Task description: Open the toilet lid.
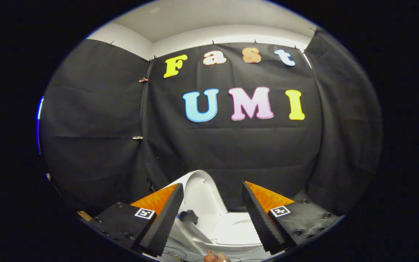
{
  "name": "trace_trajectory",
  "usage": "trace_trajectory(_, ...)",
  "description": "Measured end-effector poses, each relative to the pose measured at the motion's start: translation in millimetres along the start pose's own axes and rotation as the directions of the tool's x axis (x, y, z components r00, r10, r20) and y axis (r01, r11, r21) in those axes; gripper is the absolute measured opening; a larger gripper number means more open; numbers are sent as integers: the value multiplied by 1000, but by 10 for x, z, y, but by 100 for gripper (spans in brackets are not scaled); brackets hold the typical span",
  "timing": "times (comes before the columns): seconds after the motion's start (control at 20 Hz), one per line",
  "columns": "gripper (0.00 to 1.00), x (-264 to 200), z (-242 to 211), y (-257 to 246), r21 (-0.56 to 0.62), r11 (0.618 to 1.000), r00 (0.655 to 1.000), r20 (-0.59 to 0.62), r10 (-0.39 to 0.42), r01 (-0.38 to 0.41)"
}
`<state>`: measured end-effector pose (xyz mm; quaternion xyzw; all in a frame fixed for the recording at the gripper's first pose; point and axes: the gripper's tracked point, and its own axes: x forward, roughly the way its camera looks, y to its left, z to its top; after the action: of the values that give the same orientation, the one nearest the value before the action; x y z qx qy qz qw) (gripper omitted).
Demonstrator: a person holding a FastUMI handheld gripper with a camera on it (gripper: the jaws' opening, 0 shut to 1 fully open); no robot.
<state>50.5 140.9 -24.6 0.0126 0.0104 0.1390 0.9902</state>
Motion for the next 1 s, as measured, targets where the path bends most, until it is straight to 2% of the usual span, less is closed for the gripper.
trace_trajectory(0.2,99,-335,373,-364,-5,997,995,66,-80,81)
trace_trajectory(0.45,98,-642,618,-748,6,989,983,104,-150,150)
trace_trajectory(0.7,99,-815,667,-953,1,982,975,113,-189,190)
trace_trajectory(1.0,99,-871,659,-988,-3,981,975,113,-190,192)
